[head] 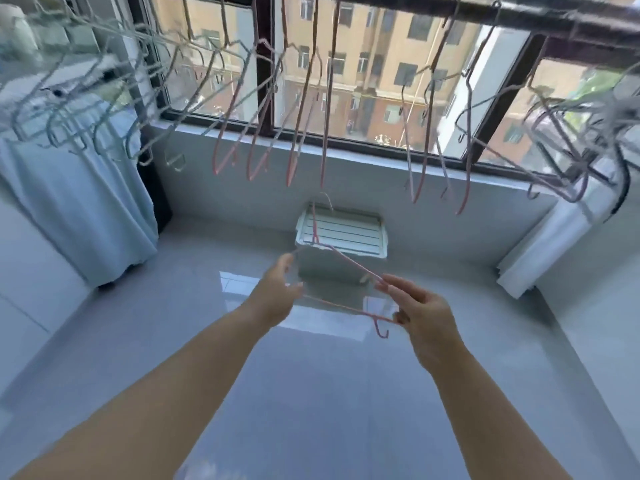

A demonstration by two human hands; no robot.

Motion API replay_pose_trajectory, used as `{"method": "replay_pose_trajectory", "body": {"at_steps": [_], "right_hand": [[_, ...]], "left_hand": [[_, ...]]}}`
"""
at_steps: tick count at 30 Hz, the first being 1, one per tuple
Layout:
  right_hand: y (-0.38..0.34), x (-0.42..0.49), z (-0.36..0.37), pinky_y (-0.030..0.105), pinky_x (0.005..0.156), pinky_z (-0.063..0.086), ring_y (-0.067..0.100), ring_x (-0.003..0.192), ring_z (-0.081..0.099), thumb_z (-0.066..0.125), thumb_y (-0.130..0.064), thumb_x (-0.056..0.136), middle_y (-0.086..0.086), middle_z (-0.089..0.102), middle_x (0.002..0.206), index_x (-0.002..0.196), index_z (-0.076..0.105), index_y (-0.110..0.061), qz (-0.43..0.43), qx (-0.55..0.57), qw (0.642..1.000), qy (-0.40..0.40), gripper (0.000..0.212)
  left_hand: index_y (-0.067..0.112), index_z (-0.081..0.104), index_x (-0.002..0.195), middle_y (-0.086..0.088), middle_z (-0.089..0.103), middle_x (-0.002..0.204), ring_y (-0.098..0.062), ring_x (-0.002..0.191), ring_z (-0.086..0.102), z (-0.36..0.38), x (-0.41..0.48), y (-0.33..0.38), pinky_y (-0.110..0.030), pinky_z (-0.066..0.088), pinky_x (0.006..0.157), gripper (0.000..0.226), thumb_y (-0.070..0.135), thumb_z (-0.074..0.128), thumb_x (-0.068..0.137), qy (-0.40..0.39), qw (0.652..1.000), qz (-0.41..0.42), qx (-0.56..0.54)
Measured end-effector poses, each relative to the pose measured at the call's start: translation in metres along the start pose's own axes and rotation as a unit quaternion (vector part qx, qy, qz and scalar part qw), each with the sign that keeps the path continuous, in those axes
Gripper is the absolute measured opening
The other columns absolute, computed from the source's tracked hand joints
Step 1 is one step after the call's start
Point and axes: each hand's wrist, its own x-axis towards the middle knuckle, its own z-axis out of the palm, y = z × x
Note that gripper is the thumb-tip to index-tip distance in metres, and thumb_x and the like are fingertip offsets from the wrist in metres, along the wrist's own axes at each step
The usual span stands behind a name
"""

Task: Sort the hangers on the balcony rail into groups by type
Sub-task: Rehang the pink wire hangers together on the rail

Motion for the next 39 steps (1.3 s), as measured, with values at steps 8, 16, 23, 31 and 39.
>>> {"method": "replay_pose_trajectory", "body": {"at_steps": [8,16,23,31,39], "right_hand": [[-0.006,-0.030,-0.077,0.014,0.050,0.043,0.002,0.043,0.052,0.054,-0.001,0.086,0.012,0.072,0.082,0.095,0.066,-0.002,0.026,0.055,0.998,-0.009,0.015],[0.049,-0.013,-0.060,0.039,0.098,0.040,0.024,0.111,0.046,0.061,-0.006,0.081,0.010,0.044,0.125,0.121,0.046,-0.010,-0.023,-0.190,0.947,0.259,0.043],[0.065,-0.049,0.004,0.011,0.085,0.036,0.005,0.098,0.049,0.056,-0.005,0.082,-0.006,0.047,0.114,0.098,0.042,-0.042,-0.066,-0.245,0.967,0.006,0.042],[0.048,-0.067,0.039,0.018,0.112,0.017,0.002,0.134,0.022,0.049,-0.041,0.090,-0.022,0.020,0.132,0.141,0.015,-0.027,-0.103,-0.347,0.925,-0.118,0.063],[0.036,-0.062,0.038,-0.004,0.084,0.029,-0.026,0.112,0.032,0.008,-0.088,0.062,-0.014,0.030,0.135,0.098,0.047,-0.055,-0.194,-0.232,0.953,-0.024,0.062]], "left_hand": [[0.020,0.059,0.104,-0.009,0.059,0.110,-0.030,0.112,0.049,-0.026,0.033,-0.006,-0.035,0.036,0.092,0.036,0.044,0.038,0.087,-0.035,0.961,0.046,0.271],[0.018,0.066,0.084,-0.002,0.056,0.074,-0.014,0.068,0.046,-0.012,0.013,0.022,-0.021,0.031,0.058,0.025,0.017,0.043,0.093,-0.082,0.986,0.045,0.141],[0.014,0.062,0.099,-0.003,0.042,0.068,-0.012,0.055,0.034,0.012,0.027,0.057,-0.018,0.030,0.048,0.032,0.001,0.033,0.092,-0.028,0.999,0.021,-0.040],[0.013,0.058,0.096,-0.002,0.042,0.068,-0.011,0.058,0.034,0.044,0.027,0.104,-0.021,0.032,0.060,0.031,-0.003,0.031,0.092,-0.016,0.968,-0.032,-0.249],[-0.002,0.050,0.116,-0.005,0.042,0.077,-0.012,0.067,0.035,0.043,0.025,0.147,-0.023,0.033,0.061,0.029,-0.005,0.036,0.090,-0.012,0.944,-0.033,-0.329]]}}
